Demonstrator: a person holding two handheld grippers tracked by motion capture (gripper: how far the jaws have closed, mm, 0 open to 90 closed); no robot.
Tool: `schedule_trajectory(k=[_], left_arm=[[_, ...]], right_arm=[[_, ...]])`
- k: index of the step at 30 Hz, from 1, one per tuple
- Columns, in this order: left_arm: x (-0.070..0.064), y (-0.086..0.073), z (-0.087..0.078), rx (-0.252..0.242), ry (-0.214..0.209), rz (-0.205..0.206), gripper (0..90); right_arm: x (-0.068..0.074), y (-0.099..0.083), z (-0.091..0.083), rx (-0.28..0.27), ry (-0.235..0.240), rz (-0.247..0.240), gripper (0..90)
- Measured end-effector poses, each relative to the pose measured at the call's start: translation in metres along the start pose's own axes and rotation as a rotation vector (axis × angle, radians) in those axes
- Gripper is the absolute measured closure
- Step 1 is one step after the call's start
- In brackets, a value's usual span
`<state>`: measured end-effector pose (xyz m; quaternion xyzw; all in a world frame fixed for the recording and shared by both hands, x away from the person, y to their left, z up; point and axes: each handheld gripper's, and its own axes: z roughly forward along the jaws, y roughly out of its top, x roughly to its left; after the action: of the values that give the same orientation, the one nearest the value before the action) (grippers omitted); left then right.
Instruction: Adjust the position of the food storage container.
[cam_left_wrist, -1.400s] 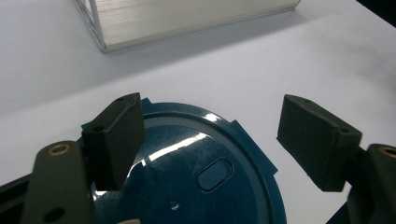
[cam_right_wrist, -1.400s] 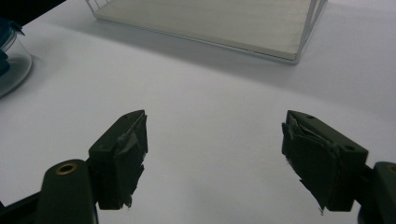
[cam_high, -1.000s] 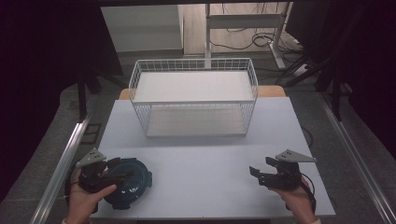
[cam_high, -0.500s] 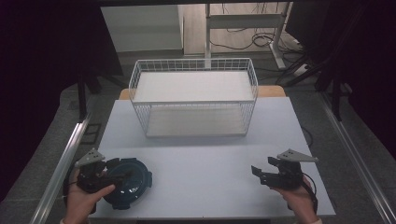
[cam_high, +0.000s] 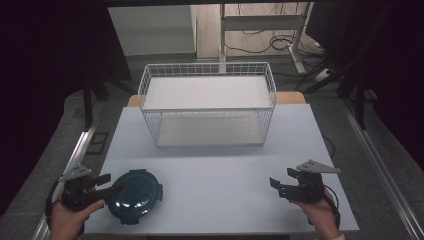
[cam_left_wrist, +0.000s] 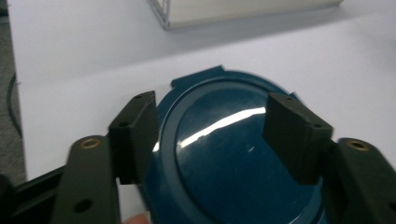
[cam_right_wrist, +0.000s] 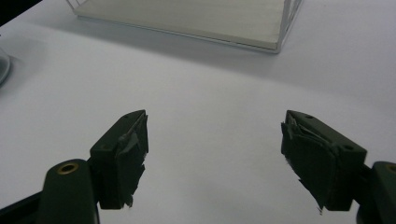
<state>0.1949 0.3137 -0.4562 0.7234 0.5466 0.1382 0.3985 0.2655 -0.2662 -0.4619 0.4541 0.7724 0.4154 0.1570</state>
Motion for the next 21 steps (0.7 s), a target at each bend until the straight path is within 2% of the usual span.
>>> schedule_trajectory(k=[1,3,8,10,11,13,18,21], left_arm=[[0.001,-0.002,0.0,0.011,0.002,0.004,41.7],[0.003,-0.004,-0.001,0.028,0.015,0.013,44.5],[0.008,-0.01,-0.002,0.049,0.044,0.011,61.7],[0.011,-0.012,-0.004,0.062,0.053,0.012,70.5],[0.013,-0.013,-0.005,0.066,0.056,0.012,80.5],[0.014,-0.015,-0.006,0.072,0.055,0.015,86.3],[0.021,-0.022,-0.009,0.092,0.081,0.006,89.6],[0.027,-0.026,-0.008,0.112,0.116,-0.009,89.8]], right_arm=[[0.0,0.0,0.0,0.004,-0.003,0.0,22.6],[0.0,0.0,0.001,0.006,-0.004,-0.001,22.6],[-0.002,-0.001,0.001,0.007,-0.008,0.0,22.6],[-0.002,-0.001,0.002,0.009,-0.01,0.0,22.7],[-0.002,-0.002,0.002,0.014,-0.014,-0.002,22.8],[-0.002,-0.002,0.002,0.017,-0.017,-0.004,22.8],[-0.002,-0.002,0.003,0.021,-0.018,-0.004,22.8],[-0.002,-0.003,0.004,0.025,-0.017,-0.004,22.8]])
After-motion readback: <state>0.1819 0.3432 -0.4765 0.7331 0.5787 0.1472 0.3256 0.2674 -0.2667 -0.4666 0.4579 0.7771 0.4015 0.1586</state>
